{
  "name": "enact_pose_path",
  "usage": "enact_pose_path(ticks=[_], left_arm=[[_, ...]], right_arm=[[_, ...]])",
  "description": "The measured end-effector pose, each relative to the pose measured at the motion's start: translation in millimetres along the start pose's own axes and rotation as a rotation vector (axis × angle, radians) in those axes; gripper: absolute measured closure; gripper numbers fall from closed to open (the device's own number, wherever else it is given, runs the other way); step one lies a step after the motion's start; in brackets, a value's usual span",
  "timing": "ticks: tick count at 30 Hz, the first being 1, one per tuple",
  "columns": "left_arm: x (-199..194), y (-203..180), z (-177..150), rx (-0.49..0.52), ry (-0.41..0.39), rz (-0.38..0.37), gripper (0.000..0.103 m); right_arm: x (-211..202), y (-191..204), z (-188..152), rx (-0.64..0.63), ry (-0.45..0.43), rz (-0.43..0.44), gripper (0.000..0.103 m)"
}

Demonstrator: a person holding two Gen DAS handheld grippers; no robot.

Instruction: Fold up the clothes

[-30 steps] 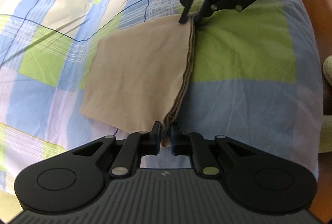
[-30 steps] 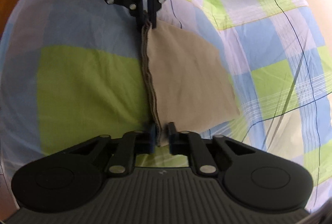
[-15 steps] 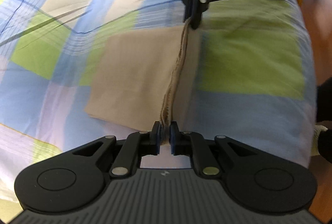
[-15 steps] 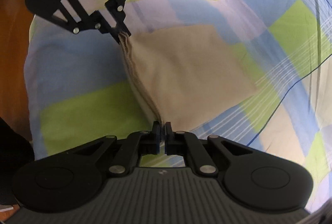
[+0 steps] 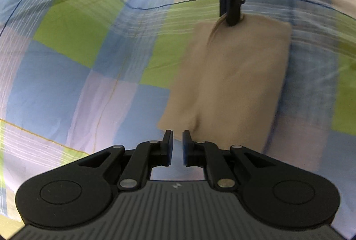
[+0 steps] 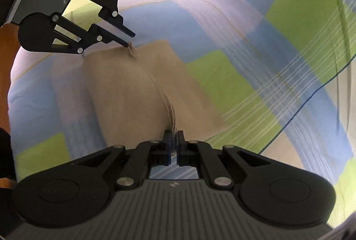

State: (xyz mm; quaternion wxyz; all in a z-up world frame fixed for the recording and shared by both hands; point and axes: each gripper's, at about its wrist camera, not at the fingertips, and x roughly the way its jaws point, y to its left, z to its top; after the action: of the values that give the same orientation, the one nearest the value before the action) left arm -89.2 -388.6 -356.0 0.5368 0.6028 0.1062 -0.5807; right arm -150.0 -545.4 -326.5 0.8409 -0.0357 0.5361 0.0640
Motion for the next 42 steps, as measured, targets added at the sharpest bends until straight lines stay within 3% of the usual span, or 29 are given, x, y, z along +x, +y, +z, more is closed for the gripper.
enact_pose_path(ticks=[3, 6, 11, 17, 24, 34, 38, 39, 40, 42], left_arm=[[8, 11, 1, -0.008, -0.014, -0.008, 0.094], [8, 15, 0, -0.007, -0.002, 0.009, 0.094], [-9, 28, -4, -0.138, -0.021, -0.019, 0.093], [-15, 22, 6, -0.245, -0.079, -0.092, 0.088], [1, 9, 14, -0.257, -0.059, -0.114, 0.088], [18, 0, 16, -0.232, -0.02, -0.059, 0.088], [4, 4, 17, -0.242, -0.033, -0.013, 0.086], [-1, 8, 14, -0.266, -0.034, -0.008, 0.086], [-4, 10, 13, -0.282, -0.03, -0.003, 0.086], [-6, 18, 6, -0.34, -0.008, 0.001, 0.086]], right_arm=[[-3, -2, -8, 0.003, -0.005, 0.026, 0.101], [10, -11, 7, 0.006, -0.015, 0.016, 0.101], [7, -25, 14, 0.052, -0.054, -0.023, 0.101], [32, -26, 12, 0.042, -0.008, 0.003, 0.101], [31, -27, 13, 0.031, 0.01, -0.012, 0.101], [33, -33, 4, 0.088, 0.023, -0.075, 0.1], [6, -31, -4, 0.215, -0.033, -0.129, 0.092], [-1, -31, -8, 0.27, -0.063, -0.1, 0.078], [-9, -32, -16, 0.362, -0.103, -0.056, 0.072], [-13, -34, -32, 0.515, -0.148, -0.002, 0.072]])
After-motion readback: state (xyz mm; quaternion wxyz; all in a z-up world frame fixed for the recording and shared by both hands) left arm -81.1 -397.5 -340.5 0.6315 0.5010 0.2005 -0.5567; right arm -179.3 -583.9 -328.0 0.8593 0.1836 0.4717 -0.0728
